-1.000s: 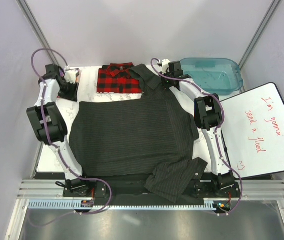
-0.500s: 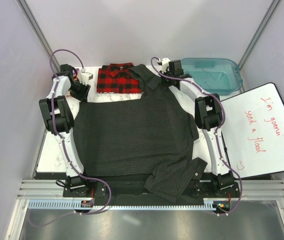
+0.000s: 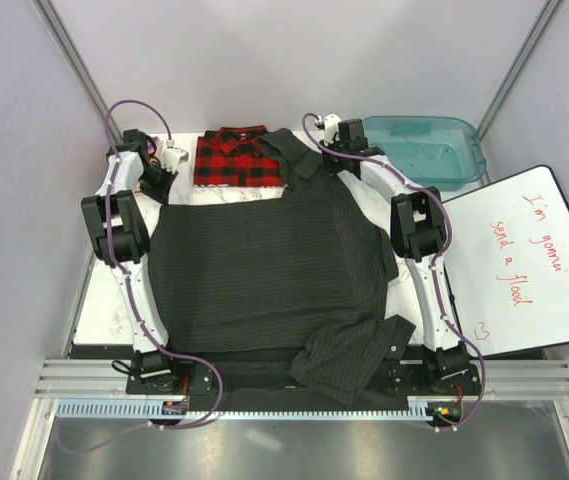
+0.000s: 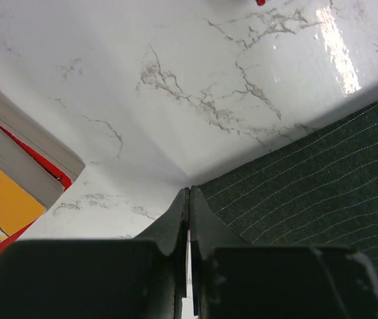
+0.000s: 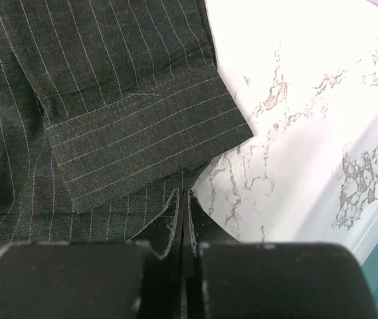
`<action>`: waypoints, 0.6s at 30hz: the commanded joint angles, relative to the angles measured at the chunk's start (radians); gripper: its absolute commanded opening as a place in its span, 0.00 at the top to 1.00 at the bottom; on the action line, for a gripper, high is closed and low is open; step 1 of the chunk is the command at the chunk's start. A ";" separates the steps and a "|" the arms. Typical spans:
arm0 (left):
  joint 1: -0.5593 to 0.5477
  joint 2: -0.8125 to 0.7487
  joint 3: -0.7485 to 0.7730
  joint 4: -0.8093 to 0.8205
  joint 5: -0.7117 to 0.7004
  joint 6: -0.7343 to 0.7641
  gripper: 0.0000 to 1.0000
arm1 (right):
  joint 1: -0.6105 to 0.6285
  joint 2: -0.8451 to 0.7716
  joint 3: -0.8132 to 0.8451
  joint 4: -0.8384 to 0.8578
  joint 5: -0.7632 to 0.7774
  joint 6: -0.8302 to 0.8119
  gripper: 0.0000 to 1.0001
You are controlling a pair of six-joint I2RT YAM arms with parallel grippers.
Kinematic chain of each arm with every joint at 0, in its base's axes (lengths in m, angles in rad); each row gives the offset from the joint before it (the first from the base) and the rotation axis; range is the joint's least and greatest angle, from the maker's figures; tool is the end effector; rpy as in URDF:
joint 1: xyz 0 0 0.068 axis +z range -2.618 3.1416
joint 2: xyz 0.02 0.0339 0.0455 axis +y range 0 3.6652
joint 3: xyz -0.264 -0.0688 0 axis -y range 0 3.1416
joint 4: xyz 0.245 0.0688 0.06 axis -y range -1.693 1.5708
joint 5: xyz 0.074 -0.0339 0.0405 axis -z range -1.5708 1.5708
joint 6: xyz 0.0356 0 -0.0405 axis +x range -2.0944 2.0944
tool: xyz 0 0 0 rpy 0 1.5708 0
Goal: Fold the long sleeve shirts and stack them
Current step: Fold the shirt
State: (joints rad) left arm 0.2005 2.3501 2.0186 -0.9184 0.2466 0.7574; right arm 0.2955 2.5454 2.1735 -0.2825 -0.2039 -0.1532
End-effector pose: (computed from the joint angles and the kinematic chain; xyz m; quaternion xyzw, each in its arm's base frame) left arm 0.4828 0.0893 0.1753 0.2882 0.9365 -0.0347 0.1967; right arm 0.5479 0.1743 0.1623 -0.2424 0.8598 0.1223 0.4324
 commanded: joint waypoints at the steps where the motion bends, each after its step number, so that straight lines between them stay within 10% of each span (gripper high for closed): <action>1: -0.001 -0.015 0.045 -0.030 0.048 0.052 0.98 | 0.001 -0.060 0.046 0.042 -0.012 0.010 1.00; 18: 0.033 -0.196 -0.014 -0.031 0.174 0.059 0.98 | -0.013 -0.258 -0.122 0.071 -0.042 0.038 1.00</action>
State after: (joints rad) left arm 0.2253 2.2391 2.0216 -0.9485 0.3595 0.7753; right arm 0.2893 2.3760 2.0865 -0.2497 -0.2256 -0.1234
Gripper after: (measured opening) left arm 0.023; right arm 0.007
